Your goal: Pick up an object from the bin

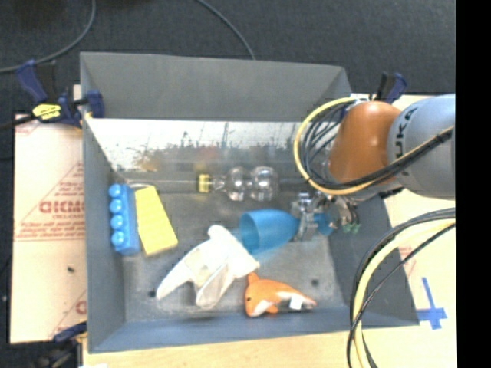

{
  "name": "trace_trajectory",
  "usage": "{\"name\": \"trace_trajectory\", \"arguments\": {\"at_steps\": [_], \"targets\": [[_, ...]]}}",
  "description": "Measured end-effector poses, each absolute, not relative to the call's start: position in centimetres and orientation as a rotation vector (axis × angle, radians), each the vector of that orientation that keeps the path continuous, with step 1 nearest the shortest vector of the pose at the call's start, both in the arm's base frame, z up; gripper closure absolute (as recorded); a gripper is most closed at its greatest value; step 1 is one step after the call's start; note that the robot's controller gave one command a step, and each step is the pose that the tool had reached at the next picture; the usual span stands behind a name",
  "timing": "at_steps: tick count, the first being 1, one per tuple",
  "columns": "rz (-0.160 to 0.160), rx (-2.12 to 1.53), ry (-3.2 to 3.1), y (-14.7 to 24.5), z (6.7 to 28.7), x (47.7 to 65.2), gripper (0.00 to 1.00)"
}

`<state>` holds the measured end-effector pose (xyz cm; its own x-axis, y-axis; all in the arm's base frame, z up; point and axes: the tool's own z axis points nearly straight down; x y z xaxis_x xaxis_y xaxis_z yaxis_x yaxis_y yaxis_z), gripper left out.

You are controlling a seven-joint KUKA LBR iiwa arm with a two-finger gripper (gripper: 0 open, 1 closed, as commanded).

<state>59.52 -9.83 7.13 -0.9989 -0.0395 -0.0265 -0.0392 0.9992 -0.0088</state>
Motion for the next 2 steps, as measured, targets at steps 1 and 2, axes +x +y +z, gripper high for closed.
{"name": "trace_trajectory", "arguments": {"at_steps": [1, 2], "targets": [[-0.013, -0.064, 3.114, -9.84, 7.13, 59.52, 1.0], [-0.014, -0.066, 3.114, -9.84, 7.13, 59.52, 1.0]]}}
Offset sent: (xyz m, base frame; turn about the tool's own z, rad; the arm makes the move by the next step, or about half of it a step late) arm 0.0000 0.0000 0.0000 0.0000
